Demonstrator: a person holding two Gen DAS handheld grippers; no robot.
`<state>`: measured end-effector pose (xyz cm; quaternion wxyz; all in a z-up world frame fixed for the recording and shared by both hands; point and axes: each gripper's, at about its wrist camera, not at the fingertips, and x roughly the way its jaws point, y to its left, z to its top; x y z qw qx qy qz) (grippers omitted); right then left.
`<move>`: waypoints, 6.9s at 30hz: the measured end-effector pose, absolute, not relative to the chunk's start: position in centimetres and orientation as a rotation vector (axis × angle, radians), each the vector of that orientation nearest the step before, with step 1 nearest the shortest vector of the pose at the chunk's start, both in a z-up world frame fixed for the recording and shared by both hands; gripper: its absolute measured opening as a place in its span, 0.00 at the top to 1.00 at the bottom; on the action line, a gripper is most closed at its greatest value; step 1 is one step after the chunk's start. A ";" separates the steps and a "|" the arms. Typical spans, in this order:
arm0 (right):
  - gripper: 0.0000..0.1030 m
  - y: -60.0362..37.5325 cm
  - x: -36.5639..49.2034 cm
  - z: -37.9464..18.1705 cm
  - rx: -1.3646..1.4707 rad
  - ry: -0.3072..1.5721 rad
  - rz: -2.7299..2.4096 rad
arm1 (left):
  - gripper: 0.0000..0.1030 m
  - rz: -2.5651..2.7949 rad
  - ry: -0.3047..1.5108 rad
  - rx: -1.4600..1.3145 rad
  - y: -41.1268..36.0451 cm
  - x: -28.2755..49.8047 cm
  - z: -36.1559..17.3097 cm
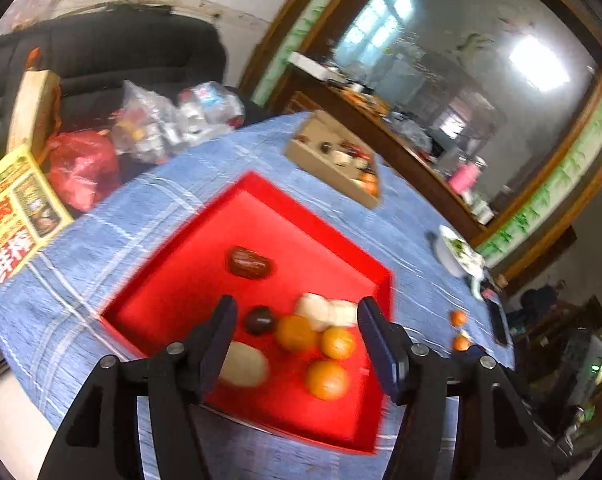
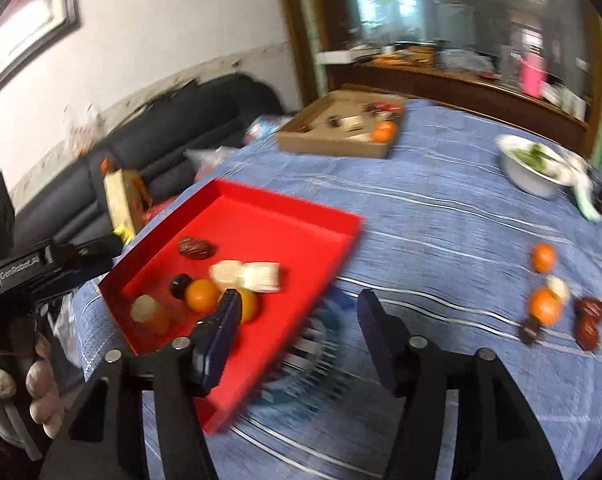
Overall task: Organize fruits
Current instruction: 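Grasp a dark round fruit with the left gripper while the right gripper grasps a red date, then carry both fruits into the red tray and open both grippers, then grasp an orange with the left gripper while the right gripper grasps a red date, then carry both fruits into the red tray and open both grippers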
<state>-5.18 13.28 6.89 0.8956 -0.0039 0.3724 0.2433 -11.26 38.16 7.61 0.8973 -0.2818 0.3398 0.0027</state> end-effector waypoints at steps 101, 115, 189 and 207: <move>0.77 20.2 5.4 3.7 0.119 1.086 0.701 | 0.73 0.128 0.837 -0.356 41.3 -4.7 3.6; 0.63 17.3 4.6 4.6 0.132 0.992 0.622 | 0.57 0.038 0.743 -0.449 39.3 -8.5 6.5; 0.61 -14.3 5.0 0.4 0.452 0.905 0.226 | 0.54 -0.485 0.905 0.068 3.2 4.1 2.6; 0.61 -15.2 5.2 0.6 0.590 0.878 0.333 | 0.66 -0.409 0.863 0.016 5.9 2.3 4.0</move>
